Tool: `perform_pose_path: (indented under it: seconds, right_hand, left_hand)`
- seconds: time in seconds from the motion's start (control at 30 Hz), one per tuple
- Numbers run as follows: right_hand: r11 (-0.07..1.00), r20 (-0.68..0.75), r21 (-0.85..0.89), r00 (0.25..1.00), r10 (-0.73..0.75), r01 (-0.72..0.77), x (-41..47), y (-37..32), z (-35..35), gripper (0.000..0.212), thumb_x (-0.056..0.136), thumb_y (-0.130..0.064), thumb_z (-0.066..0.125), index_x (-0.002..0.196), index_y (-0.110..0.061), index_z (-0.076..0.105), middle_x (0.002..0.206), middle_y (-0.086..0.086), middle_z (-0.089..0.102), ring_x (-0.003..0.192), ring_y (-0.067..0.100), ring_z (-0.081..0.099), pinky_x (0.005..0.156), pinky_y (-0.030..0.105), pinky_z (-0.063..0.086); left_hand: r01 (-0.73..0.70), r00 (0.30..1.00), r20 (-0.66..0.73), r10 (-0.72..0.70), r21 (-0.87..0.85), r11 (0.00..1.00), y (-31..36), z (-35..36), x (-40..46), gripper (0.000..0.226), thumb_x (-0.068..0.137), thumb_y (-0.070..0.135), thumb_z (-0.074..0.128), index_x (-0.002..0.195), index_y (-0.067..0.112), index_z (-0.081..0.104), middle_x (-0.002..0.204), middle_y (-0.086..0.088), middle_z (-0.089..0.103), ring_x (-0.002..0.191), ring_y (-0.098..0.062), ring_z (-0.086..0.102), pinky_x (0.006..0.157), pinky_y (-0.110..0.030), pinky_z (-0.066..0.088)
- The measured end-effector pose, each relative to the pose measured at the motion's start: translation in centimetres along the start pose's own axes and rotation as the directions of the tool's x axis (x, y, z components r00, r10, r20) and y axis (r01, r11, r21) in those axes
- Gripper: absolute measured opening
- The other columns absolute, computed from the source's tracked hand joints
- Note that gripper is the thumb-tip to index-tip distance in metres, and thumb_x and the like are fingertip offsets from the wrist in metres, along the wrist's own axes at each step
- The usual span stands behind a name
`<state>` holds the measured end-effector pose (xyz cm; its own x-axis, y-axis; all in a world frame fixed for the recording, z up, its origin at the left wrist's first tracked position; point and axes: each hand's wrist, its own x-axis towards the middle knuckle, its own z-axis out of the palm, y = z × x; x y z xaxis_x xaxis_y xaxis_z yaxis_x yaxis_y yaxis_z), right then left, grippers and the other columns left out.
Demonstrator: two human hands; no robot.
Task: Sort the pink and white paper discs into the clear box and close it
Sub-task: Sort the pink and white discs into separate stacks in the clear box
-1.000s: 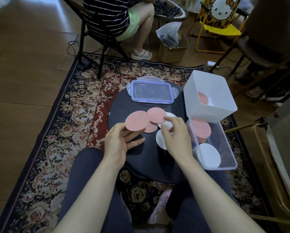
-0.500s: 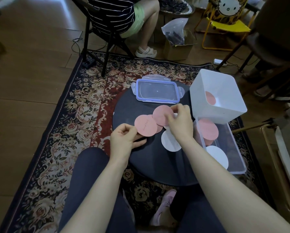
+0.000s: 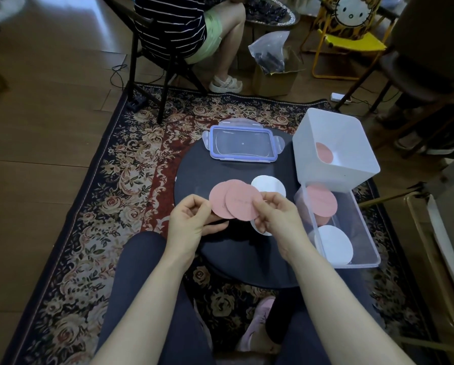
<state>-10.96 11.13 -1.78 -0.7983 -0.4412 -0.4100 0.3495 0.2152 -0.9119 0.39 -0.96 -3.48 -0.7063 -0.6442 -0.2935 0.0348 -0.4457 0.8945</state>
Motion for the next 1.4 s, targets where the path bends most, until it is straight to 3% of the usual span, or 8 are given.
perform_pose_path:
  seconds: [0.17,0.33,0.47,0.57,0.7,0.93,1.17,1.4]
  right_hand:
    - [0.999,0.070,-0.046,0.997,-0.026,0.029,-0.3,0.6,0.3,0.005,0.090,-0.012,0.062,0.094,-0.011,0.066,0.055,0.000,0.058,0.053,0.018,0.047,0.048,0.023,0.039]
    - [0.987,0.102,-0.138,0.992,-0.070,0.084,-0.5,0.5,0.7,0.007,0.085,-0.016,0.069,0.090,-0.013,0.064,0.057,-0.002,0.060,0.049,0.013,0.048,0.044,0.021,0.036]
    - [0.953,0.029,-0.255,0.987,-0.159,0.161,0.0,0.3,1.3,0.011,0.087,-0.025,0.066,0.082,-0.017,0.061,0.069,-0.005,0.064,0.049,0.009,0.048,0.049,0.020,0.038]
    - [0.801,-0.026,-0.549,0.953,-0.302,0.239,1.1,-0.1,1.0,0.009,0.092,-0.030,0.058,0.093,-0.022,0.063,0.098,-0.011,0.064,0.070,0.006,0.052,0.068,0.026,0.041]
    - [0.493,0.163,-0.807,0.924,-0.345,0.326,2.9,-0.9,0.9,0.032,0.092,-0.030,0.057,0.123,-0.021,0.056,0.123,-0.008,0.047,0.099,0.012,0.053,0.074,0.028,0.037]
    - [0.380,0.283,-0.871,0.950,-0.132,0.312,5.0,-2.8,1.7,0.060,0.078,-0.033,0.071,0.130,-0.019,0.046,0.122,0.000,0.043,0.098,0.018,0.053,0.077,0.029,0.041]
    - [0.400,0.234,-0.860,0.941,-0.243,0.317,4.5,-2.3,1.9,0.013,0.086,-0.024,0.063,0.090,-0.016,0.054,0.095,-0.002,0.047,0.080,0.019,0.052,0.067,0.030,0.038]
    - [0.759,-0.052,-0.579,0.915,-0.400,0.299,2.2,-1.4,0.1,0.008,0.092,-0.014,0.054,0.085,-0.016,0.057,0.081,-0.005,0.061,0.078,0.016,0.054,0.068,0.026,0.037]
  left_hand:
    - [0.008,0.999,0.040,-0.009,0.025,1.000,0.1,0.0,-0.1,0.020,0.097,0.003,0.050,0.078,0.005,0.053,0.074,-0.010,0.071,0.074,-0.031,0.073,0.060,-0.037,0.061]
    - [0.039,0.995,0.088,-0.045,0.073,0.997,0.1,-0.1,0.1,0.014,0.094,0.011,0.059,0.108,0.009,0.061,0.086,-0.012,0.072,0.079,-0.026,0.072,0.056,-0.035,0.060]
    - [0.028,0.999,0.043,-0.030,0.049,0.998,-0.3,-0.1,0.2,0.014,0.094,0.006,0.057,0.107,0.010,0.058,0.083,-0.011,0.068,0.079,-0.023,0.071,0.054,-0.032,0.059]
    - [0.026,0.999,-0.032,-0.026,-0.007,1.000,-0.5,0.0,0.5,0.007,0.097,0.006,0.053,0.102,0.008,0.056,0.088,-0.008,0.064,0.083,-0.024,0.069,0.056,-0.032,0.059]
    - [0.050,0.997,-0.055,-0.051,-0.019,0.999,-0.5,0.0,0.8,0.011,0.098,0.005,0.050,0.107,0.009,0.055,0.096,-0.011,0.065,0.086,-0.027,0.069,0.056,-0.033,0.059]
    - [0.070,0.997,-0.036,-0.070,-0.023,0.997,-0.4,-0.1,0.9,0.024,0.099,0.007,0.049,0.121,0.012,0.053,0.114,-0.019,0.066,0.086,-0.037,0.072,0.054,-0.034,0.059]
    - [0.064,0.997,-0.037,-0.064,0.001,0.998,-0.5,-0.1,0.9,0.024,0.098,0.005,0.049,0.121,0.013,0.054,0.114,-0.017,0.064,0.089,-0.034,0.071,0.053,-0.036,0.060]
    - [0.059,0.998,-0.030,-0.059,-0.006,0.998,-0.2,0.4,0.7,0.023,0.099,0.006,0.049,0.121,0.011,0.052,0.100,-0.012,0.067,0.074,-0.032,0.073,0.049,-0.036,0.059]
